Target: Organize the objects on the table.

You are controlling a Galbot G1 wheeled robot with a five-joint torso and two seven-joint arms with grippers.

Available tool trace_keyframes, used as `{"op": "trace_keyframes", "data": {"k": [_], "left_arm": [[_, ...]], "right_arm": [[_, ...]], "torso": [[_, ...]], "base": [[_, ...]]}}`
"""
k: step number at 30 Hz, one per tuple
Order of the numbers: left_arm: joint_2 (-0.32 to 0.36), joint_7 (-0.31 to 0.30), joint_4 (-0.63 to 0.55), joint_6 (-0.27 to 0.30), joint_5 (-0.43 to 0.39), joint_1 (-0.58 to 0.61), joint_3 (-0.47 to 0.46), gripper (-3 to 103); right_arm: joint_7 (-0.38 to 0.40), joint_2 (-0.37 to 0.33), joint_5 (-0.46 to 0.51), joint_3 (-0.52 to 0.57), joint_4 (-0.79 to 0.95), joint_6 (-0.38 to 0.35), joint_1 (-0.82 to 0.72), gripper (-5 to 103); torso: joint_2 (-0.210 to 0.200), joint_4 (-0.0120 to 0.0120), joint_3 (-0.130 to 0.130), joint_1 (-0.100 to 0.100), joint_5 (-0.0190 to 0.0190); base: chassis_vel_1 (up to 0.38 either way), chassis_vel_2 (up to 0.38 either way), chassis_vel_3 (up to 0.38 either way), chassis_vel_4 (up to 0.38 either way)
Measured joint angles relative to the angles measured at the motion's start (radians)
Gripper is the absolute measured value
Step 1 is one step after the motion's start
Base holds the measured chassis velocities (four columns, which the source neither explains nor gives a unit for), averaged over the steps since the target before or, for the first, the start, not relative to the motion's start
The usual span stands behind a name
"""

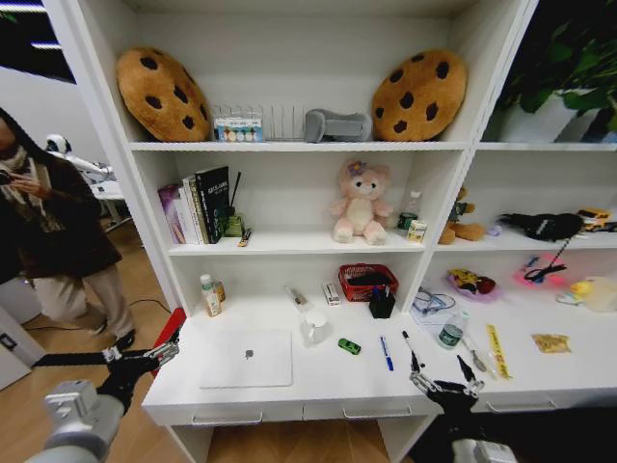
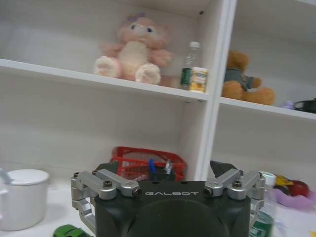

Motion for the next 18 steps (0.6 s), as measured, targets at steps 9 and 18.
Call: {"op": "trace_keyframes", "data": {"k": [9, 18], "left_arm": [[0.001, 0.001, 0.001, -0.001, 0.000, -0.001, 0.001, 100], [0.001, 0.002, 0.001, -0.001, 0.000, -0.001, 0.001, 100]], "right_arm": [[-0.246, -0.193, 0.221, 0.016, -0.103, -0.037, 0.080, 100], [-0.644, -0.413, 0.415, 0.070, -0.358, -0.033, 0.235, 100]], "torso": [[0.000, -0.0001, 0.000, 0.000, 0.0003], [0.000, 0.0000, 0.000, 0.000, 0.0002]], "base": [[0.000, 0.000, 0.000, 0.000], [0.000, 0.000, 0.000, 0.000]]}}
